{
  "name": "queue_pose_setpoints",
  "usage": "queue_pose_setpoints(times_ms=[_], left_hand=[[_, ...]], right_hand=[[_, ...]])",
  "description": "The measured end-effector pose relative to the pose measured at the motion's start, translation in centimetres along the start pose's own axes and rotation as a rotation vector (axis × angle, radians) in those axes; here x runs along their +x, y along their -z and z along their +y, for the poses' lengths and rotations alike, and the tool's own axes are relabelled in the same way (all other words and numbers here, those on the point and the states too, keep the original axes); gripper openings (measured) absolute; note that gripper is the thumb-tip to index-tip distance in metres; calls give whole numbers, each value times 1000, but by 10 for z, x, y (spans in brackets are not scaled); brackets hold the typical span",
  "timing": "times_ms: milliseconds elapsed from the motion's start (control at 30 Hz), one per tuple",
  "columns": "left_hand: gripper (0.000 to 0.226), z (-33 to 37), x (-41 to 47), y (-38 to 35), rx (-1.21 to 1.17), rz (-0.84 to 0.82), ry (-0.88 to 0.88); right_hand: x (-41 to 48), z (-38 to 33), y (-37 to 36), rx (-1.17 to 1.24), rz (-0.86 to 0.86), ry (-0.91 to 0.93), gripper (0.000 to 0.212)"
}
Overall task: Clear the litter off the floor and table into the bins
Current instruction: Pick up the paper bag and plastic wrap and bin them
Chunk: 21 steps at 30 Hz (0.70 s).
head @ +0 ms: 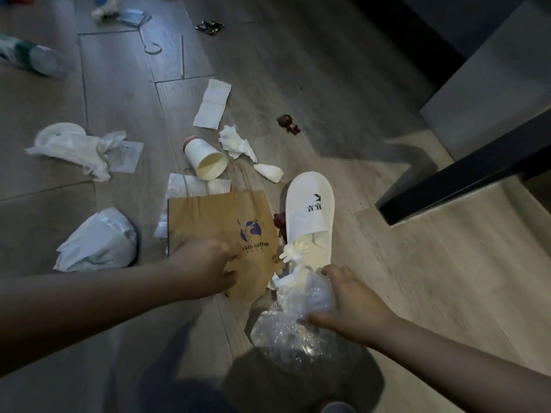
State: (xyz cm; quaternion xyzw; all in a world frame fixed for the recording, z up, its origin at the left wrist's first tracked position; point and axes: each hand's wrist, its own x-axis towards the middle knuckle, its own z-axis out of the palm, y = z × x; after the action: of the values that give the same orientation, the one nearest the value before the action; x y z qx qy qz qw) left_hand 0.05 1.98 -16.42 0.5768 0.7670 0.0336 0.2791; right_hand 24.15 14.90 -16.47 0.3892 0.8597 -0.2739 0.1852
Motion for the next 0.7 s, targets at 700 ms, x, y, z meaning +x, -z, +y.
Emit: queue_pose_setpoints(times_ms=[700], left_hand=[[22,-10,-12,8,-23,4,16]], right_hand=[[7,4,37,285,104,133,44]])
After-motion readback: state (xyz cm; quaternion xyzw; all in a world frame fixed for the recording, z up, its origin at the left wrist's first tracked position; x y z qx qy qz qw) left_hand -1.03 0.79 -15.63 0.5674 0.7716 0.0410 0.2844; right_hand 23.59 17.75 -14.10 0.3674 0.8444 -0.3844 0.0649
